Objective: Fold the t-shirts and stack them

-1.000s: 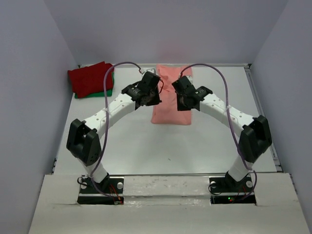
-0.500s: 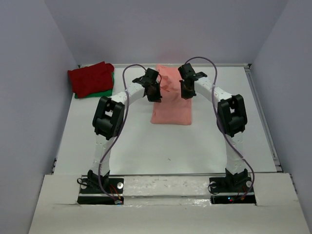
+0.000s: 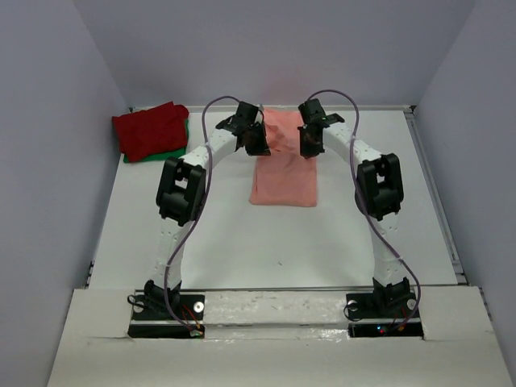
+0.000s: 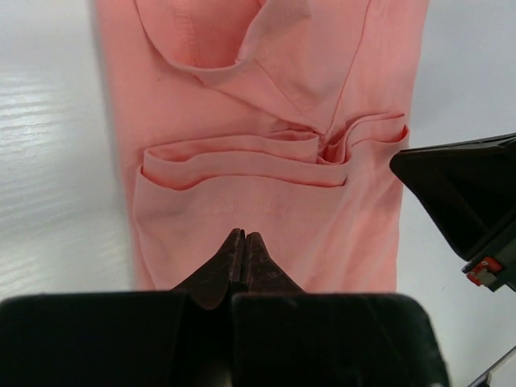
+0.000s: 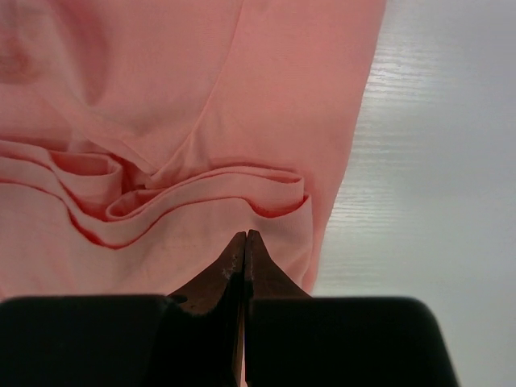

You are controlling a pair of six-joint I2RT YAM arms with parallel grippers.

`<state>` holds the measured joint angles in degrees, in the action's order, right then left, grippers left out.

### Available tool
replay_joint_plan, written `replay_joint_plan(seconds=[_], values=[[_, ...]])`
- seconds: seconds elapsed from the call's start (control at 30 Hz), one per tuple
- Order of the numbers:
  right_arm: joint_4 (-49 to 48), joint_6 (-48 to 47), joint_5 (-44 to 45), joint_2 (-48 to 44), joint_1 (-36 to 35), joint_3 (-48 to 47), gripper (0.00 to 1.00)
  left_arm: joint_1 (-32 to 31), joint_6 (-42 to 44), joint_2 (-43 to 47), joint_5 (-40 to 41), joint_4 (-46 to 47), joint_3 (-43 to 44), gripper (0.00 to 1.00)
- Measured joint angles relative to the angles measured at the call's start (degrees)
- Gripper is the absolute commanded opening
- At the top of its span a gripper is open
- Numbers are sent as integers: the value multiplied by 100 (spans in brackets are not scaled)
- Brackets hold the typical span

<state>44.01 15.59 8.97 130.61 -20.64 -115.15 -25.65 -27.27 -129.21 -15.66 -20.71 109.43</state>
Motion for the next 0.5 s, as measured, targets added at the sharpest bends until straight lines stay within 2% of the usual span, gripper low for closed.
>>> replay_joint_plan(seconds=[0.5], values=[[109, 0, 42, 400, 166, -179, 0, 179, -68, -811, -424, 63, 396, 0]])
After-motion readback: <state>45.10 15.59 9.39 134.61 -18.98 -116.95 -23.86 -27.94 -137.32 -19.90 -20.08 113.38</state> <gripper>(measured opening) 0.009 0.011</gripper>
